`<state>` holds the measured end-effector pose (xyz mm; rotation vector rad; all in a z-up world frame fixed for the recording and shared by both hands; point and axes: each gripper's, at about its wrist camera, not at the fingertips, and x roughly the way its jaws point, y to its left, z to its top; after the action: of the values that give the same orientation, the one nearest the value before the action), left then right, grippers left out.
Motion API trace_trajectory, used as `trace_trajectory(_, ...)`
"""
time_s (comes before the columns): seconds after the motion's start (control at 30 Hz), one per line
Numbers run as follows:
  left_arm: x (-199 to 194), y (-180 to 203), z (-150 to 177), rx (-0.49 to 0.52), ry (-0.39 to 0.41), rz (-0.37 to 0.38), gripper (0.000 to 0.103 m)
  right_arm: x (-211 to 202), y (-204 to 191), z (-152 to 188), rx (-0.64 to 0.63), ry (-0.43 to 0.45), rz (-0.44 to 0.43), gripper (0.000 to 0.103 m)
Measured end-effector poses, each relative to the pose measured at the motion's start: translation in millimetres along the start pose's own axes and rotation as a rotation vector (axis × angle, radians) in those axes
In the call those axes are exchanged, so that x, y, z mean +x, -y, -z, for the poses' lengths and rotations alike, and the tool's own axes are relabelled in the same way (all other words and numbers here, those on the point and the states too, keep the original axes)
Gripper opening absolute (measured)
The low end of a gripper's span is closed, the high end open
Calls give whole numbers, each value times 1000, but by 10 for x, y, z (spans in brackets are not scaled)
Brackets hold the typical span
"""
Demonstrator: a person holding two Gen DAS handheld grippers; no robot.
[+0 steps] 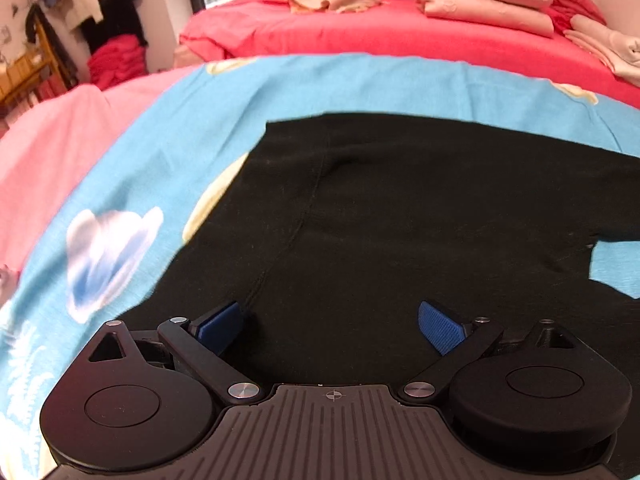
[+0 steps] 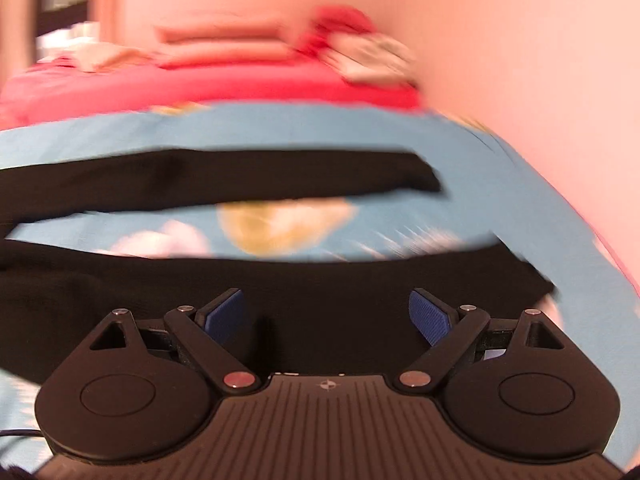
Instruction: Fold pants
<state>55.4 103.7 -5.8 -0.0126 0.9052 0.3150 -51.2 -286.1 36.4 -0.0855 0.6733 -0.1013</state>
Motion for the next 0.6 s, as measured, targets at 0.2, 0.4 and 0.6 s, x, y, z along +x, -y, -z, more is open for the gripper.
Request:
trace_trajectory(0.2, -146, 214, 42, 65, 19, 17, 103, -97, -832, -31, -155, -14, -301, 91)
trace_trajectory(0.4, -54, 246, 87, 71, -6, 10, 103, -56, -1276, 147, -268, -80, -344, 91)
trace_trajectory(0.6, -34, 205, 86, 60, -7, 18, 103, -42, -1100, 213, -196, -149, -405, 91)
